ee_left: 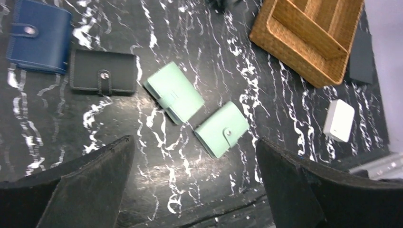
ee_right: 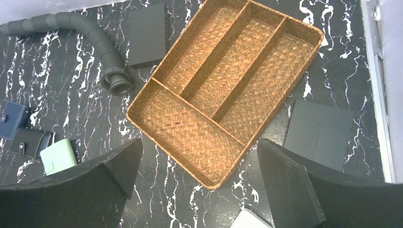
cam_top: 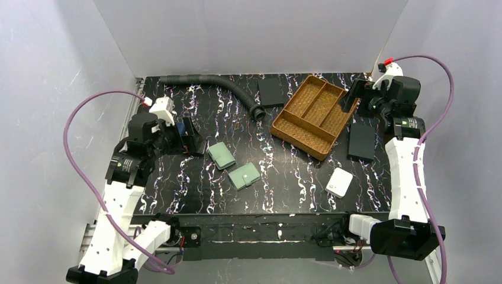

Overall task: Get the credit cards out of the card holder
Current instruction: Pick up the card holder from the center of the board.

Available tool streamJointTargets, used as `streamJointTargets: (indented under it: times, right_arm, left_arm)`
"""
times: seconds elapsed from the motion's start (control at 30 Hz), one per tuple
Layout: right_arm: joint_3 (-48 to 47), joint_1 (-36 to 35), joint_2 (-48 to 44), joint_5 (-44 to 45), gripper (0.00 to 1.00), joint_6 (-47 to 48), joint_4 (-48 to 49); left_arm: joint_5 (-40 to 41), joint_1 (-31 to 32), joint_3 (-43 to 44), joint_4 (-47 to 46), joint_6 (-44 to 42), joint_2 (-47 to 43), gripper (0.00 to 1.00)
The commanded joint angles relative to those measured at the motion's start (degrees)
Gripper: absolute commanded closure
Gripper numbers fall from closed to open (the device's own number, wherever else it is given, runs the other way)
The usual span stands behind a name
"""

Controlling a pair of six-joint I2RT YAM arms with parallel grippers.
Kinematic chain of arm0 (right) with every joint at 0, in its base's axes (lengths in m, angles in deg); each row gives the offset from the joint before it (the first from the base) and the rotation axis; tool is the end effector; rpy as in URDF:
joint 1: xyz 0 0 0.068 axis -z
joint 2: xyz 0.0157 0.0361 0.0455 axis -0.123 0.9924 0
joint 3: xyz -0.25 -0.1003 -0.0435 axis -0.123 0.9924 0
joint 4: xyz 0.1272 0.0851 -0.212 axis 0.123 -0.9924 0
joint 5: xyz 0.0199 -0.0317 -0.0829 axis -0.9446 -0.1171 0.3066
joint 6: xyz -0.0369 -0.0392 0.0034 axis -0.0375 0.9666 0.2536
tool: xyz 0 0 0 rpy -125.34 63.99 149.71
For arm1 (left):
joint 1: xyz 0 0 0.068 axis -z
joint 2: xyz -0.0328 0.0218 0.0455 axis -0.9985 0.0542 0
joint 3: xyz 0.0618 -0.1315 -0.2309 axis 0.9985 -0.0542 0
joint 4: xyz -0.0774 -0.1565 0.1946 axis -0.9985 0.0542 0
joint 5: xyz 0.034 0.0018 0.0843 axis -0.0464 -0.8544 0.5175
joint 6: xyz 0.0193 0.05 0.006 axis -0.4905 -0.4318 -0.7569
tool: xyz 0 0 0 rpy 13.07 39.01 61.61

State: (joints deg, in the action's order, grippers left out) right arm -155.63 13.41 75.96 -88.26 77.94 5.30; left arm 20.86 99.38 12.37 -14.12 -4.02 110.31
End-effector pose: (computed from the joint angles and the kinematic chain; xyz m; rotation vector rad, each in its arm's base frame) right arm 0.2473 -0.0190 0.4098 0.1040 1.9649 0.2640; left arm 0.1571 -0.0391 0.3995 -0.0196 2.0336 -0.4595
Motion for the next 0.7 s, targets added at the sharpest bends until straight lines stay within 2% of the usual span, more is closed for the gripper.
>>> streamJointTargets:
  times: [0.0, 0.17, 0.33, 0.4, 0.53, 0.67]
  right_arm:
    - [-3.83, 0.07, 0.65, -2.33, 0.0, 0.09, 0.83]
    - [-3.87, 0.07, 1.82, -4.44, 0.0, 0.96, 1.09]
    - [-3.28, 0.07, 2.08, -7.58, 0.0, 3.21, 0.86]
    - [-2.3, 0.06, 2.12, -11.38, 0.0, 6.87, 0.62]
    - [1.07, -0.07, 1.54, -26.05, 0.0, 20.67, -1.54]
    - [4.96, -0.11, 0.64, -29.35, 0.0, 24.59, -2.46]
  left_arm:
    - [-9.48, 0.01, -3.63, -3.83, 2.58, 0.53, 0.01]
    - [-11.63, -0.05, -8.68, -8.53, 5.43, -3.02, 0.01]
    - [-18.44, -0.01, -10.09, -10.74, 5.31, -3.27, 0.01]
    - [-22.21, 0.01, -10.87, -11.55, 5.23, -3.14, 0.01]
    - [-27.03, 0.08, -12.77, -11.52, 5.98, -2.19, 0.01]
    - [-25.78, 1.76, -15.14, -9.88, 8.06, -0.22, 0.01]
